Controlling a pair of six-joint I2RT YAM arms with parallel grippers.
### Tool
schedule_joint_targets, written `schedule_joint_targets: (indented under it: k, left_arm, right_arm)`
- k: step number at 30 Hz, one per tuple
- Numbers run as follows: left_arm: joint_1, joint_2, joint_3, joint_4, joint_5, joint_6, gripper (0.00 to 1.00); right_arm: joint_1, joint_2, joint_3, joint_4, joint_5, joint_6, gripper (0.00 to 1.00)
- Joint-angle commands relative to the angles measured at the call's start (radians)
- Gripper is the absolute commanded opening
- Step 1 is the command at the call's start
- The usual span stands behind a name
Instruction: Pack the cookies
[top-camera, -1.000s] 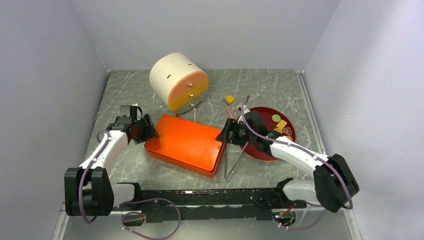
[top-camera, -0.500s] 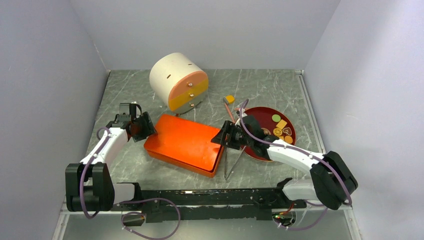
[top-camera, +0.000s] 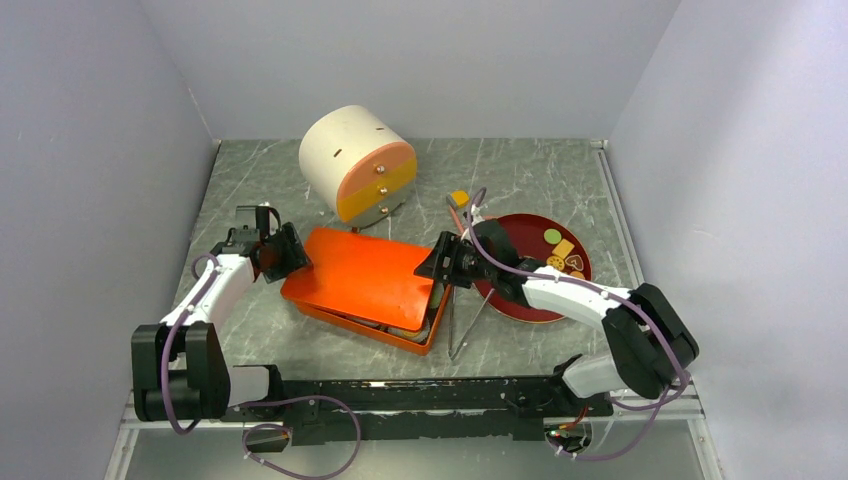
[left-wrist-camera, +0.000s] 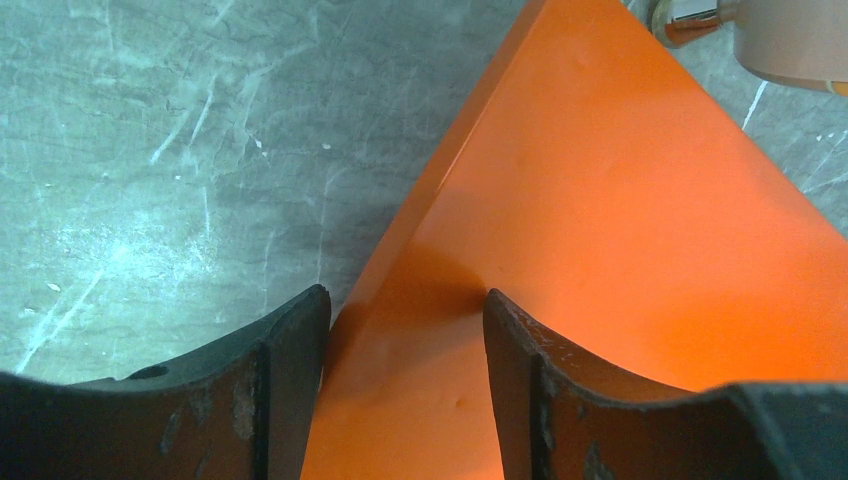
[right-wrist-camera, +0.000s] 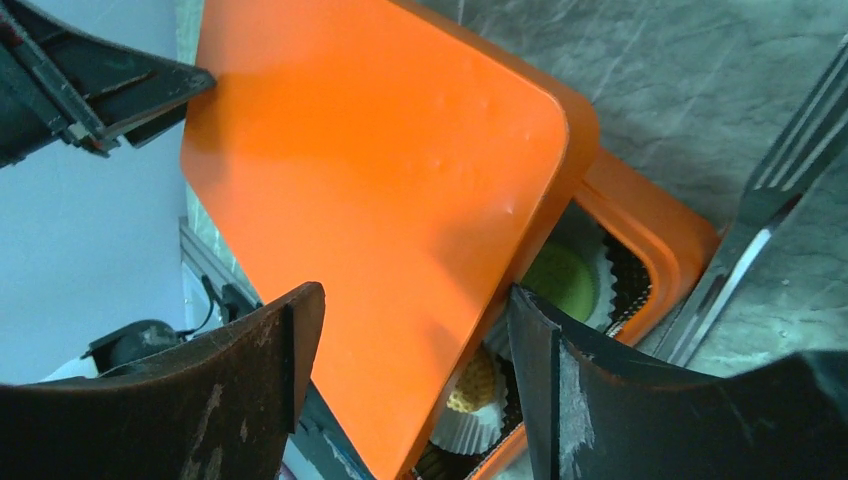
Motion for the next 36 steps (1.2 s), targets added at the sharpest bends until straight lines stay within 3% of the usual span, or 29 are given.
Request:
schedule_joint_targets:
  k: [1, 20, 36]
  left_arm:
    - [0.001, 0.020, -0.022, -0.051, -0.007, 0.038, 0.60]
    - [-0.042, -0.007, -0.041, -0.024, 0.096, 0.064, 0.53]
    - [-0.125, -0.038, -0.038, -0.027, 0.105, 0.048, 0.53]
  right_arm:
    - [0.012, -0.052, 0.032, 0.098, -0.103, -0.002, 0.70]
    - [0.172, -0.226, -0.049, 0.041, 0.002, 0.016, 0.69]
    - [0.175, -0.372, -0.137, -0.096, 0.180, 0.001, 0.69]
